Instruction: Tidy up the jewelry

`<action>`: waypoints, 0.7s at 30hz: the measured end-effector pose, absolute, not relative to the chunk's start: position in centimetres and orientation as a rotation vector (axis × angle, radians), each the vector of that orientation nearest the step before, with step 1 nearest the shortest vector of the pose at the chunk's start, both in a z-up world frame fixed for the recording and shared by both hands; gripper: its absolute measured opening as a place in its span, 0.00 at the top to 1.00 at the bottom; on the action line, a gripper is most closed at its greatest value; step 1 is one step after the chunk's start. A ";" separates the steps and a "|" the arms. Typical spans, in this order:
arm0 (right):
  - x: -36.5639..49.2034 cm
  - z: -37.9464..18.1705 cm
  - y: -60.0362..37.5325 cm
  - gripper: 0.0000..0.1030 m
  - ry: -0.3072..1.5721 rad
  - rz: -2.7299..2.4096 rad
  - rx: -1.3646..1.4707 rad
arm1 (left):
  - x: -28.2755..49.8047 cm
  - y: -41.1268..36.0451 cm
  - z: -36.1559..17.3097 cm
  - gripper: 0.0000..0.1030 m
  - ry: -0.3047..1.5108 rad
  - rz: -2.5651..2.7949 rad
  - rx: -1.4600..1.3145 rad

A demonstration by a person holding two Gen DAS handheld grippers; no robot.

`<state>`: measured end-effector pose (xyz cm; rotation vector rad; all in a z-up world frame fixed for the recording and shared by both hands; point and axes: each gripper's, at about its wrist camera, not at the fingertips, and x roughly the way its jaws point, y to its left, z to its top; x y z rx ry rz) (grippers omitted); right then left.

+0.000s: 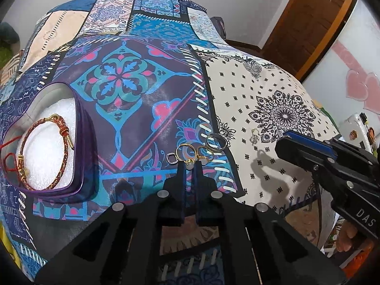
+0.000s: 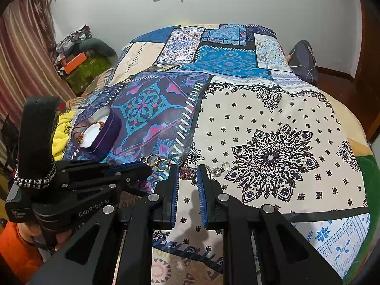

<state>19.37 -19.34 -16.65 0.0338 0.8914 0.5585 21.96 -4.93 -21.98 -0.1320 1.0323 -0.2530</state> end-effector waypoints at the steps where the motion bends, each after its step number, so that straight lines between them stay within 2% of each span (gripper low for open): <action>1: 19.4 -16.6 -19.3 0.87 0.891 0.559 0.034 | 21.9 -5.0 -21.9 0.96 1.028 -0.247 -0.125; 15: 18.4 -14.3 -18.4 0.87 0.841 0.562 0.016 | 18.5 -3.0 -18.3 1.00 0.942 -0.243 -0.161; 19: 17.9 -13.7 -18.2 0.87 0.826 0.559 0.015 | 18.3 -2.4 -18.3 1.00 0.966 -0.264 -0.177; 21: 17.7 -13.7 -18.2 0.87 0.826 0.557 0.017 | 18.6 -2.5 -18.9 0.93 0.989 -0.258 -0.167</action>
